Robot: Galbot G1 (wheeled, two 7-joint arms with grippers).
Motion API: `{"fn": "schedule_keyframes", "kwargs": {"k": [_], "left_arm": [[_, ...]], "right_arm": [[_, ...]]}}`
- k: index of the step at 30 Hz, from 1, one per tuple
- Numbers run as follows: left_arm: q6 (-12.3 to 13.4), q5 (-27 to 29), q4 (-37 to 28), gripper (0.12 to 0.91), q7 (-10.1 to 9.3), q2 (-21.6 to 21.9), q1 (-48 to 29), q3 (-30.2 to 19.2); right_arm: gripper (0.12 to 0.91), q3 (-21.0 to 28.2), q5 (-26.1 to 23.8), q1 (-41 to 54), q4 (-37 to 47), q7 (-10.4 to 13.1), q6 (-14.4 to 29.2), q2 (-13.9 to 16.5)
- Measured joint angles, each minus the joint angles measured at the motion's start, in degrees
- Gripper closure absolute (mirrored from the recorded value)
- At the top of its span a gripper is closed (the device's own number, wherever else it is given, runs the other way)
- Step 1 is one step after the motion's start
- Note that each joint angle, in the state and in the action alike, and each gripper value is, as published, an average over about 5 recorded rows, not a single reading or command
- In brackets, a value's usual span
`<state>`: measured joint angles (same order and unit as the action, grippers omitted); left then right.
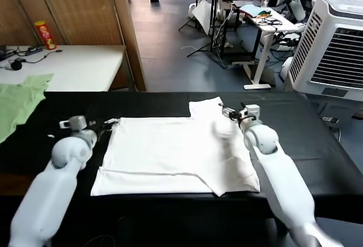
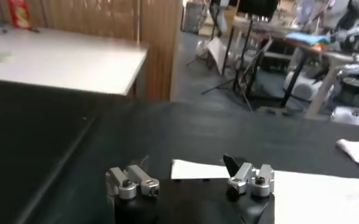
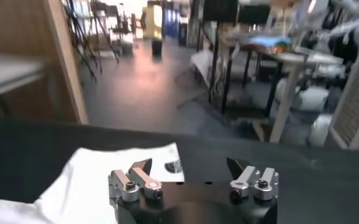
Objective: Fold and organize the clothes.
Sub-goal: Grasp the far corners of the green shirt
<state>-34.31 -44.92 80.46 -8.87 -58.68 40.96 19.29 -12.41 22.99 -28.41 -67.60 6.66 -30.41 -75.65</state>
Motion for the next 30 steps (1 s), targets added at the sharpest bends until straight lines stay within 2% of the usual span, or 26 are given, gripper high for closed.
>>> {"fn": "schedule_keyframes", "kwargs": {"k": [8,17,20,22,25,30], "left_arm": [[-0.38,0.33,-7.11,0.232,2.05,-0.65,-4.27,-2.34],[0.39,2.36,-10.83,0.236,3.60,-1.97,-6.61,-3.87],[0.71,3.16,-11.48,0.263,4.11,-2.20,-6.71,-4.07],[0.86,3.75,-11.60,0.310,4.52,-2.30,-6.59,-4.10],[1.30,4.96,-11.27,0.449,5.30,-2.35,-6.16,-4.22],[1.98,6.68,-10.63,0.733,5.71,-2.48,-5.63,-4.50]], "right_arm": [[0.227,0.21,-0.22,3.26,8.07,-0.52,-0.57,-2.22],[0.244,-0.32,-0.29,3.99,10.41,-1.03,-1.29,-3.07],[0.320,-0.71,-0.40,3.86,10.61,-1.35,-1.63,-3.20],[0.403,-0.91,-0.56,3.61,10.57,-1.70,-1.70,-3.23],[0.551,-1.03,-0.70,3.21,10.36,-2.25,-1.68,-3.22],[0.811,-1.24,-0.74,2.95,10.19,-3.07,-0.87,-3.20]]}}
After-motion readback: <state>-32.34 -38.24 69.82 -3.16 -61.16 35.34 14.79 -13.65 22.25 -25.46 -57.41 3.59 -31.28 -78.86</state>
